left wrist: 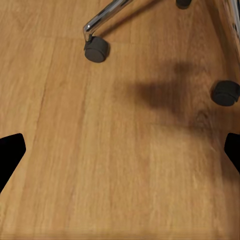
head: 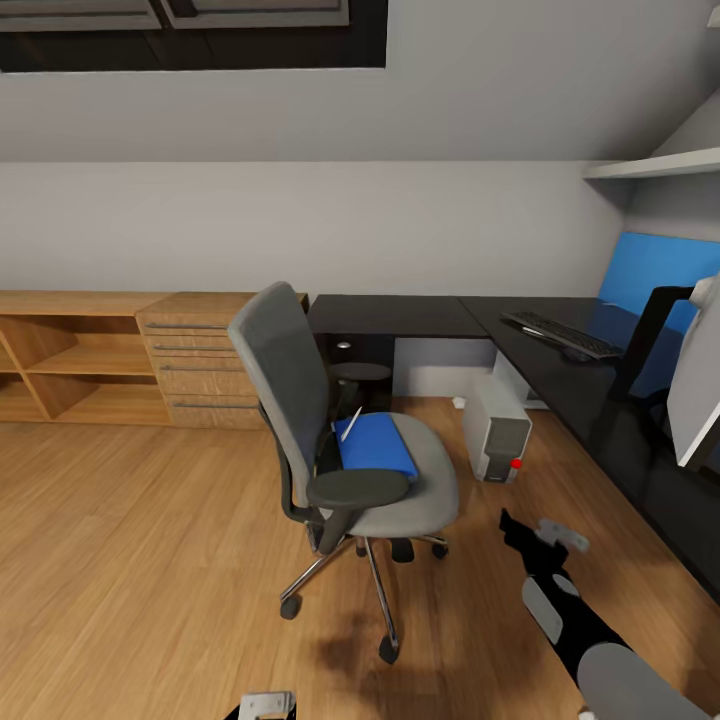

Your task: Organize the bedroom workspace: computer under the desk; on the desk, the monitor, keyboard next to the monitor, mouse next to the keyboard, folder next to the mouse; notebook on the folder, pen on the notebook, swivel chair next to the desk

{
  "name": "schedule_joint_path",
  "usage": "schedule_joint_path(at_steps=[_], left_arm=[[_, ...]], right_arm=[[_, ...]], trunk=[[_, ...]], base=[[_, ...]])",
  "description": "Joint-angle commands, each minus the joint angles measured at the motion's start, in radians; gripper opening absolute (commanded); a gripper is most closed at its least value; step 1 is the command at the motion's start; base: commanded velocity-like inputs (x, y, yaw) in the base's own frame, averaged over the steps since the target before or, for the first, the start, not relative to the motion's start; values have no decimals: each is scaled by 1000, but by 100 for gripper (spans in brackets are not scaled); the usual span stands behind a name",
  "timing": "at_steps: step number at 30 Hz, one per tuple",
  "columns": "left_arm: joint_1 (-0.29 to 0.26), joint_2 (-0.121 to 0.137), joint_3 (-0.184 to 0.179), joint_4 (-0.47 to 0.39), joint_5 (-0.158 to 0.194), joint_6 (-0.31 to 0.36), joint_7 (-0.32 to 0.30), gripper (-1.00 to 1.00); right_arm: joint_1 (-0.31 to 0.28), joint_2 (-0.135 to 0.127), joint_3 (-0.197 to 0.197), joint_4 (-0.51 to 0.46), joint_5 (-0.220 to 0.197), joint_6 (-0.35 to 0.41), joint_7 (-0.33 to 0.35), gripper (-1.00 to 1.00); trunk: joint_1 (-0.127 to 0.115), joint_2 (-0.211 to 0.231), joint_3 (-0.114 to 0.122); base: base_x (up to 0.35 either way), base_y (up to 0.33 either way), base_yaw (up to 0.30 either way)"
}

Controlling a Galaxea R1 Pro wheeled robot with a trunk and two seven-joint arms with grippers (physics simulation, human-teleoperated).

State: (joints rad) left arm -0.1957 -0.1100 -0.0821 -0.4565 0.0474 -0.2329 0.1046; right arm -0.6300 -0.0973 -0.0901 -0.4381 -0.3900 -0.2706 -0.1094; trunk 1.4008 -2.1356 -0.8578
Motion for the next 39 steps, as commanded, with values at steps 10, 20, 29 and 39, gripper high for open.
schedule_joint_path(at_steps=[10,20,29,39], left_arm=[[-1,2,-8,10,6,-44,9,100],[-1,3,-8,22,5,-63,9,100],[-1,3,-10,22,3,-65,9,100],[1,-11,-6,45,3,-59,10,100]], right_arm=[[-2,1,-53,-149,-81,189,33,100],[-2,1,-56,-162,-231,193,37,100],[-2,3,-54,-165,-245,185,42,100],[20,37,-48,-204,-235,181,48,100]], trunk=[[0,0,-1],[0,0,-1],[0,0,-1],[0,0,-1]], base=[[0,0,0],[21,15,0],[187,122,0],[8,4,0]])
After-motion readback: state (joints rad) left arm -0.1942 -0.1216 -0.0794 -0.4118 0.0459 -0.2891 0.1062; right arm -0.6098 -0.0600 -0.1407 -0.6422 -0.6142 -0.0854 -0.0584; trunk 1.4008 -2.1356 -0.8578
